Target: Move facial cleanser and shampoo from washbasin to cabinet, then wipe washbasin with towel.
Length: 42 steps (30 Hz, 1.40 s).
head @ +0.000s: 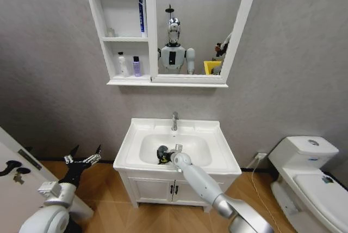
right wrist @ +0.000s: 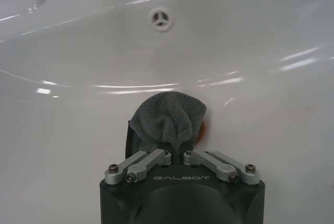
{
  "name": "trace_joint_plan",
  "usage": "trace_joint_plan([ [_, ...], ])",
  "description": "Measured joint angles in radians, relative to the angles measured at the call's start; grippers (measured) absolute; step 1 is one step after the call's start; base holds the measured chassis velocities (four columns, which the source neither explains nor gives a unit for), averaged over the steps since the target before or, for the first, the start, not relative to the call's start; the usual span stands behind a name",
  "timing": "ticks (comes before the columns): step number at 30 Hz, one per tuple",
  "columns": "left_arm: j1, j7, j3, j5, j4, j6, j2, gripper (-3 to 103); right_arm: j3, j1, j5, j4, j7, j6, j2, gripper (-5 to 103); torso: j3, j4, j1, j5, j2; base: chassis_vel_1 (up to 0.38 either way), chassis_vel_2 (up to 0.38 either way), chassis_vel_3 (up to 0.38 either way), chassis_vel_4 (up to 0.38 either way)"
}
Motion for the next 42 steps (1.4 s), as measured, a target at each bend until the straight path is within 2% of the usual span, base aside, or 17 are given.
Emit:
trace_joint_plan([
  [3, 0.0, 0.0, 0.0, 0.0, 0.0, 0.0, 0.0, 100, 0.007, -0.011, -0.003, 0.064, 0.083, -0.025, -0.057, 5, 0.0, 0.0001, 0.0, 0.0003, 0.0, 0.0, 0.0, 0.0, 0.0],
  [4, 0.0, 0.0, 0.0, 0.0, 0.0, 0.0, 0.0, 100, 0.007, -0.011, -0.003, 0.064, 0.083, -0.025, -0.057, 5, 0.0, 0.0001, 0.0, 0.0003, 0.0, 0.0, 0.0, 0.0, 0.0],
  [6, 0.0, 0.0, 0.0, 0.0, 0.0, 0.0, 0.0, 100, -0.006, -0.017, 0.028, 0.144, 0.142, -0.043, -0.124, 5, 0.0, 0.0004, 0.0, 0.0003, 0.0, 0.0, 0.0, 0.0, 0.0],
  [7, 0.0, 0.0, 0.0, 0.0, 0.0, 0.0, 0.0, 100, -0.013, -0.02, 0.037, 0.17, 0.151, -0.044, -0.151, 5, 0.0, 0.0006, 0.0, 0.0005, 0.0, 0.0, 0.0, 0.0, 0.0],
  [8, 0.0, 0.0, 0.0, 0.0, 0.0, 0.0, 0.0, 100, -0.025, -0.025, 0.046, 0.217, 0.17, -0.045, -0.214, 5, 0.0, 0.0006, 0.0, 0.0004, 0.0, 0.0, 0.0, 0.0, 0.0],
  [9, 0.0, 0.0, 0.0, 0.0, 0.0, 0.0, 0.0, 100, -0.025, -0.025, 0.046, 0.217, 0.17, -0.045, -0.214, 5, 0.0, 0.0006, 0.0, 0.0004, 0.0, 0.0, 0.0, 0.0, 0.0],
  [12, 0.0, 0.0, 0.0, 0.0, 0.0, 0.0, 0.0, 100, -0.029, -0.042, 0.046, 0.322, 0.21, -0.043, -0.338, 5, 0.0, -0.0002, 0.0, 0.0004, 0.0, 0.0, 0.0, 0.0, 0.0],
  [13, 0.0, 0.0, 0.0, 0.0, 0.0, 0.0, 0.0, 100, -0.029, -0.042, 0.046, 0.322, 0.21, -0.043, -0.338, 5, 0.0, -0.0002, 0.0, 0.0004, 0.0, 0.0, 0.0, 0.0, 0.0],
  [16, 0.0, 0.0, 0.0, 0.0, 0.0, 0.0, 0.0, 100, 0.007, -0.067, 0.037, 0.414, 0.221, -0.026, -0.398, 5, 0.0, 0.0, 0.0, 0.0003, 0.0, 0.0, 0.0, 0.0, 0.0],
  [18, 0.0, 0.0, 0.0, 0.0, 0.0, 0.0, 0.0, 100, 0.016, -0.075, 0.041, 0.436, 0.221, -0.023, -0.407, 5, 0.0, 0.0001, 0.0, 0.0001, 0.0, 0.0, 0.0, 0.0, 0.0],
  [20, 0.0, 0.0, 0.0, 0.0, 0.0, 0.0, 0.0, 100, 0.024, -0.091, 0.041, 0.453, 0.216, -0.021, -0.409, 5, 0.0, 0.0003, 0.0, 0.0, 0.0, 0.0, 0.0, 0.0, 0.0],
  [24, 0.0, 0.0, 0.0, 0.0, 0.0, 0.0, 0.0, 100, 0.036, -0.113, 0.012, 0.42, 0.192, -0.013, -0.362, 5, 0.0, 0.0004, 0.0, 0.0001, 0.0, 0.0, 0.0, 0.0, 0.0],
  [27, 0.0, 0.0, 0.0, 0.0, 0.0, 0.0, 0.0, 100, 0.034, -0.114, -0.026, 0.33, 0.164, -0.007, -0.295, 5, 0.0, 0.0011, 0.0, 0.0005, 0.0, 0.0, 0.0, 0.0, 0.0],
  [31, 0.0, 0.0, 0.0, 0.0, 0.0, 0.0, 0.0, 100, 0.01, -0.104, -0.031, 0.248, 0.13, -0.004, -0.286, 5, 0.0, 0.0006, 0.0, -0.0001, 0.0, 0.0, 0.0, 0.0, 0.0],
  [37, 0.0, 0.0, 0.0, 0.0, 0.0, 0.0, 0.0, 100, -0.011, -0.069, 0.002, 0.149, 0.101, 0.018, -0.247, 5, 0.0, 0.0009, 0.0, -0.0003, 0.0, 0.0, 0.0, 0.0, 0.0],
  [42, 0.0, 0.0, 0.0, 0.0, 0.0, 0.0, 0.0, 100, -0.015, -0.033, 0.028, 0.048, 0.04, 0.022, -0.183, 5, -0.001, 0.0005, 0.0, -0.0006, 0.0, 0.0, 0.0, 0.0, 0.0],
])
